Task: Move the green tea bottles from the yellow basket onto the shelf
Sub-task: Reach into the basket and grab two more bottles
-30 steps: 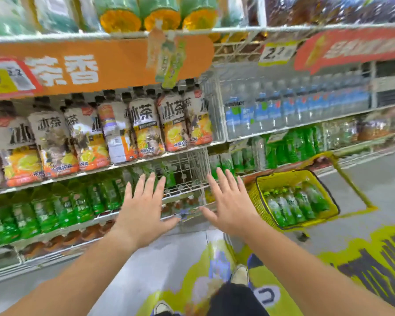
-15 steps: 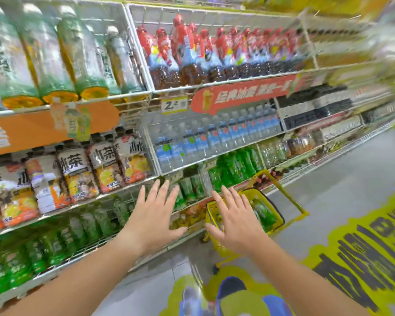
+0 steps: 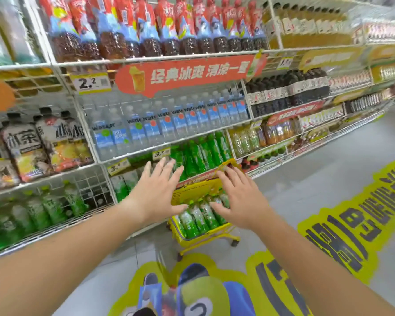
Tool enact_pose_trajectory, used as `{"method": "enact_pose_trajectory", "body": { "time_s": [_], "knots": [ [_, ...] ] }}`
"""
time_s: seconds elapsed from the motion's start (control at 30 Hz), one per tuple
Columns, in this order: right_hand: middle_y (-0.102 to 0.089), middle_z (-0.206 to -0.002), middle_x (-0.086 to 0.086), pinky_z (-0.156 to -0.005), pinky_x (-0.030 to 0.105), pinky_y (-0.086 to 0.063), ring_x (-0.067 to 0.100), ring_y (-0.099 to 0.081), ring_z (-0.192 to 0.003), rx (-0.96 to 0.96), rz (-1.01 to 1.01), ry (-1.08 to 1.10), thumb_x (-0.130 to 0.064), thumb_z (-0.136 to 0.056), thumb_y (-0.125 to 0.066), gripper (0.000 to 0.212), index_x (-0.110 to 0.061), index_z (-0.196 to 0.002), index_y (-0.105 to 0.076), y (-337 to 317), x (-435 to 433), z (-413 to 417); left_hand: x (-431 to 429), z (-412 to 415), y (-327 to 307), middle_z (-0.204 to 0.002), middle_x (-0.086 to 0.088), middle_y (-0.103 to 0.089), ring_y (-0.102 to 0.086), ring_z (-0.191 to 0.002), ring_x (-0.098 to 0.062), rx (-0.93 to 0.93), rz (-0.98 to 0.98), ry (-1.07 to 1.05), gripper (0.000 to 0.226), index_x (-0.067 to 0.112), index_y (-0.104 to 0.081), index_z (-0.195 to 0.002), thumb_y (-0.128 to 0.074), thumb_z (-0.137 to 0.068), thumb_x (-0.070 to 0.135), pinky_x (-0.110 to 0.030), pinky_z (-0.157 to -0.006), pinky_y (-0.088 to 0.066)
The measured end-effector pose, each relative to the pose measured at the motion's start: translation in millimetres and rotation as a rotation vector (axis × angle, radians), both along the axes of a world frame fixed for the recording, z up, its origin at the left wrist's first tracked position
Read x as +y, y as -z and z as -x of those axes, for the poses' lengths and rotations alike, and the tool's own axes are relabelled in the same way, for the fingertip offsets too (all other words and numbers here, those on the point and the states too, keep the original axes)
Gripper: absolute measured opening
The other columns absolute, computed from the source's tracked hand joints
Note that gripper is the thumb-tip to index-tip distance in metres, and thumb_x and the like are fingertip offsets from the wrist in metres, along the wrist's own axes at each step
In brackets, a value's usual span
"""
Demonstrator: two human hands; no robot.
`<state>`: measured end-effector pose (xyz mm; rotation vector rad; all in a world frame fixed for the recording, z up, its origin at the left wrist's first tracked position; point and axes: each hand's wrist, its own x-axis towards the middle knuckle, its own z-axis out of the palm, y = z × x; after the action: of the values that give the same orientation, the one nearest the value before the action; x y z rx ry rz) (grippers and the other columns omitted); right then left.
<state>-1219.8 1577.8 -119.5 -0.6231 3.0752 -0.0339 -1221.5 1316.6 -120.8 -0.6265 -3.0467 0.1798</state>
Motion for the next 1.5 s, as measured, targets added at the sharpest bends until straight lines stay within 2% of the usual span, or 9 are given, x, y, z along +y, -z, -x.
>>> {"method": "enact_pose_trajectory", "body": {
  "time_s": [0.23, 0.4, 0.53, 0.8, 0.97, 1.07, 1.13, 1.3, 1.5],
  "knots": [
    [-0.029, -0.160, 0.012, -0.120, 0.050, -0.022, 0.033, -0.022, -0.149, -0.029, -0.040, -0.014, -0.076, -0.086, -0.028, 0.091, -0.020, -0.157, -0.024, 23, 51, 56, 46, 49, 27, -0.167, -0.015, -0.004, -0.001, -0.153, -0.034, -0.077, 0.011, -0.004, 0.106, 0.017, 0.001, -0.160, -0.028, -0.082, 0.084, -0.059, -0.121, -0.011],
    [-0.014, -0.166, 0.010, -0.123, 0.045, -0.011, 0.029, -0.008, -0.152, -0.096, -0.092, 0.020, -0.073, -0.091, -0.033, 0.089, -0.020, -0.159, -0.012, 55, 77, 106, 67, 103, 66, -0.166, -0.016, -0.010, -0.009, -0.153, -0.035, -0.117, -0.017, -0.057, 0.108, 0.016, -0.003, -0.160, -0.029, -0.081, 0.084, -0.059, -0.120, -0.016],
    [-0.010, -0.166, 0.010, -0.123, 0.045, -0.013, 0.029, -0.008, -0.152, -0.181, -0.135, 0.022, -0.072, -0.091, -0.031, 0.089, -0.018, -0.159, -0.010, 79, 92, 141, 86, 139, 96, -0.166, -0.016, -0.007, -0.006, -0.153, -0.035, -0.203, -0.002, -0.072, 0.108, 0.015, 0.000, -0.160, -0.028, -0.082, 0.084, -0.059, -0.120, -0.016],
    [-0.033, -0.156, 0.012, -0.114, 0.046, -0.033, 0.032, -0.029, -0.143, -0.269, -0.128, 0.005, -0.074, -0.085, -0.017, 0.091, -0.017, -0.155, -0.023, 161, 115, 212, 113, 190, 161, -0.167, -0.014, -0.004, -0.005, -0.153, -0.035, -0.370, 0.001, -0.157, 0.105, 0.016, 0.002, -0.159, -0.032, -0.084, 0.081, -0.059, -0.120, -0.016],
    [-0.022, -0.161, 0.008, -0.115, 0.044, -0.031, 0.027, -0.022, -0.147, -0.381, -0.136, -0.069, -0.072, -0.089, -0.025, 0.086, -0.020, -0.157, -0.014, 232, 128, 249, 135, 205, 229, -0.166, -0.017, -0.007, -0.007, -0.152, -0.036, -0.465, -0.017, -0.324, 0.104, 0.015, -0.004, -0.159, -0.038, -0.084, 0.078, -0.058, -0.120, -0.016],
    [-0.019, -0.163, 0.012, -0.115, 0.045, -0.034, 0.030, -0.024, -0.147, -0.445, -0.143, -0.094, -0.075, -0.082, -0.012, 0.097, -0.017, -0.158, -0.005, 283, 137, 268, 157, 212, 280, -0.166, -0.014, -0.006, -0.005, -0.153, -0.034, -0.567, -0.027, -0.418, 0.102, 0.017, -0.004, -0.159, -0.039, -0.085, 0.077, -0.056, -0.121, -0.015],
    [-0.028, -0.159, 0.013, -0.110, 0.045, -0.039, 0.031, -0.032, -0.143, -0.469, -0.139, -0.093, -0.075, -0.081, -0.016, 0.096, -0.016, -0.157, -0.011, 322, 146, 279, 174, 216, 316, -0.167, -0.013, -0.005, -0.003, -0.153, -0.033, -0.636, -0.034, -0.475, 0.102, 0.017, -0.005, -0.159, -0.042, -0.085, 0.077, -0.055, -0.122, -0.013],
    [-0.036, -0.154, 0.009, -0.103, 0.045, -0.046, 0.031, -0.041, -0.136, -0.514, -0.133, -0.105, -0.069, -0.089, -0.028, 0.084, -0.019, -0.155, -0.017, 414, 172, 302, 213, 226, 414, -0.164, -0.015, -0.020, -0.013, -0.152, -0.035, -0.585, 0.028, -0.541, 0.104, 0.014, -0.027, -0.154, -0.042, -0.078, 0.083, -0.058, -0.118, -0.017],
    [-0.034, -0.152, 0.004, -0.101, 0.045, -0.046, 0.028, -0.038, -0.136, -0.624, -0.083, -0.028, -0.060, -0.096, -0.040, 0.075, -0.022, -0.156, -0.014, 482, 188, 312, 237, 234, 490, -0.164, -0.020, -0.006, -0.002, -0.151, -0.040, -0.683, 0.063, -0.603, 0.101, 0.008, -0.030, -0.151, -0.034, -0.082, 0.083, -0.061, -0.119, -0.009]
  ]
}}
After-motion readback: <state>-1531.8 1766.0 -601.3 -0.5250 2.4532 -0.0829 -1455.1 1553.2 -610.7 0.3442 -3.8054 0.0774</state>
